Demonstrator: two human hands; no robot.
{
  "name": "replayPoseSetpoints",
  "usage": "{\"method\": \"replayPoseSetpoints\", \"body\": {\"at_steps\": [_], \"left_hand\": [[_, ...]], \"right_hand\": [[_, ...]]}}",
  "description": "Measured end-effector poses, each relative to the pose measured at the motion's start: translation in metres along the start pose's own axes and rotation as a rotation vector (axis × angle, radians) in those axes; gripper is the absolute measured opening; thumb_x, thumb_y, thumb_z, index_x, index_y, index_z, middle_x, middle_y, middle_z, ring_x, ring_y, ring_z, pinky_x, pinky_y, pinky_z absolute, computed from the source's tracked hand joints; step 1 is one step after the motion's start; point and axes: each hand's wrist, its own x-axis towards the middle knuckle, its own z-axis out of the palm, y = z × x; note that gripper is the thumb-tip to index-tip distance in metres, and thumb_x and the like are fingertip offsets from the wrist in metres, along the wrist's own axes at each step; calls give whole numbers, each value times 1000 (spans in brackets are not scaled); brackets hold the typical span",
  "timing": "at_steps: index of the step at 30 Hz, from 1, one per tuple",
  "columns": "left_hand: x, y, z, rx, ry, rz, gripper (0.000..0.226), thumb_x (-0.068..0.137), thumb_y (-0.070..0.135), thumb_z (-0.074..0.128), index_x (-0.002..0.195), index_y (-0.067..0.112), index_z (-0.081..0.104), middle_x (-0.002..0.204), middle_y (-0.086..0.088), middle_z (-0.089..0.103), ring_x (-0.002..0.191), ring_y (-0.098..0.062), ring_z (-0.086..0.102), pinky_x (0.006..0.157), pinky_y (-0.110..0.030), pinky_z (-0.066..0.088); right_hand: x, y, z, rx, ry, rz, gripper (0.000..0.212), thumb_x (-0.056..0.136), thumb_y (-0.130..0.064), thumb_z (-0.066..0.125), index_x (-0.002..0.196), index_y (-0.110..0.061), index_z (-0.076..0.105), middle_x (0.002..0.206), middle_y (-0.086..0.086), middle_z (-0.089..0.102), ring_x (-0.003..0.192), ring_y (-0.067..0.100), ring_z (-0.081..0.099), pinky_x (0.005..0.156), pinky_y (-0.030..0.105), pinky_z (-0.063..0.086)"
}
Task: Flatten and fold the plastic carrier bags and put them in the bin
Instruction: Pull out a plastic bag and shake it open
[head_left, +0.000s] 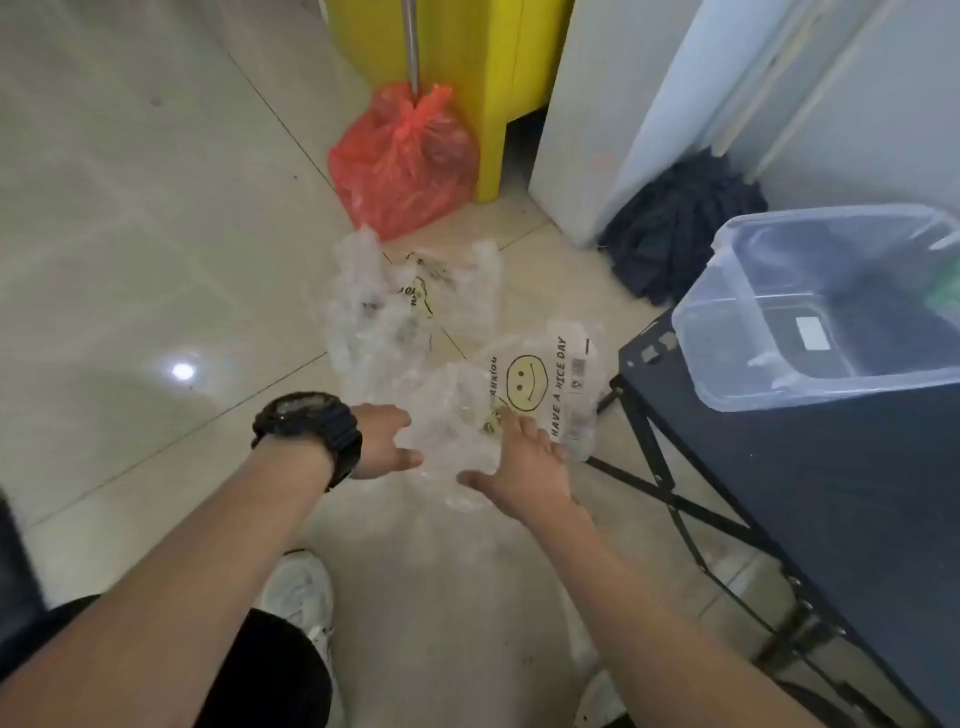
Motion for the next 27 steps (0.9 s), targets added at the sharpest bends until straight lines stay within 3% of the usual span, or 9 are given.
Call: {"method": "replayPoseSetpoints", "body": {"at_steps": [2, 5, 6, 11, 15, 17, 20, 24, 27], "left_hand": [[12, -1, -11, 82, 91, -10, 59, 101, 48, 34, 152, 19, 26, 152, -6, 40, 134, -25, 45, 105, -34, 39], [-1, 0, -35, 60, 407, 77, 51, 100, 48, 37, 147, 31, 29, 145, 0, 47, 125, -23, 53, 98, -35, 44], [-10, -2, -36, 62, 469, 94, 48, 101, 46, 38, 146, 32, 31, 143, 0, 49, 124, -23, 53, 95, -32, 44], [-36, -27, -25, 12, 450, 56, 52, 102, 42, 38, 148, 20, 29, 145, -16, 44, 120, -33, 54, 96, -34, 44], [-56, -34, -27, -224, 625, 166, 53, 103, 36, 35, 153, 24, 19, 149, -18, 38, 119, -36, 54, 94, -37, 46], [-75, -36, -28, -440, 736, 364, 61, 102, 29, 42, 155, 32, 13, 160, -5, 24, 139, -27, 39, 109, -36, 37], [-108, -35, -28, -659, 730, 629, 77, 91, 46, 58, 151, 45, 12, 160, 19, 8, 149, -6, 9, 122, -45, 15], [-140, -11, -37, -920, 660, 766, 95, 70, 84, 50, 150, 41, 24, 159, 14, 24, 144, -4, 24, 118, -38, 21], [-148, 4, -54, -696, 737, 773, 87, 71, 80, 54, 147, 45, 29, 150, 16, 42, 137, -1, 37, 109, -30, 30]], "right_hand": [[27, 3, 27, -265, -133, 0, 98, 72, -55, 77, 149, -20, 28, 149, 10, 39, 140, 34, 35, 116, 55, 24], [57, 4, 42, -359, -82, -24, 35, 88, -12, 58, 123, -14, 53, 121, 8, 64, 116, 30, 60, 110, 49, 29], [55, 0, 38, -385, 3, -56, 31, 88, -3, 50, 117, -12, 56, 116, 7, 67, 109, 30, 63, 107, 46, 32], [-24, -55, -32, -405, 367, -328, 31, 84, 5, 52, 104, -15, 64, 99, 4, 67, 91, 30, 62, 81, 32, 36], [-127, -70, -61, -556, 792, -633, 33, 54, 7, 70, 77, -16, 64, 70, 0, 57, 64, 26, 56, 65, 33, 46], [-171, -65, -58, -594, 872, -732, 32, 53, 5, 68, 76, -17, 64, 72, 1, 57, 65, 26, 54, 67, 36, 47], [-219, -58, -60, -656, 918, -836, 32, 57, 6, 61, 79, -16, 64, 76, 1, 56, 67, 26, 53, 70, 36, 47], [-234, -55, -72, -735, 961, -891, 33, 67, 9, 43, 78, -15, 62, 75, 1, 55, 66, 25, 52, 67, 35, 48], [-221, -48, -83, -726, 985, -899, 35, 68, 9, 39, 78, -15, 63, 76, 2, 56, 65, 26, 53, 65, 37, 48]]}}
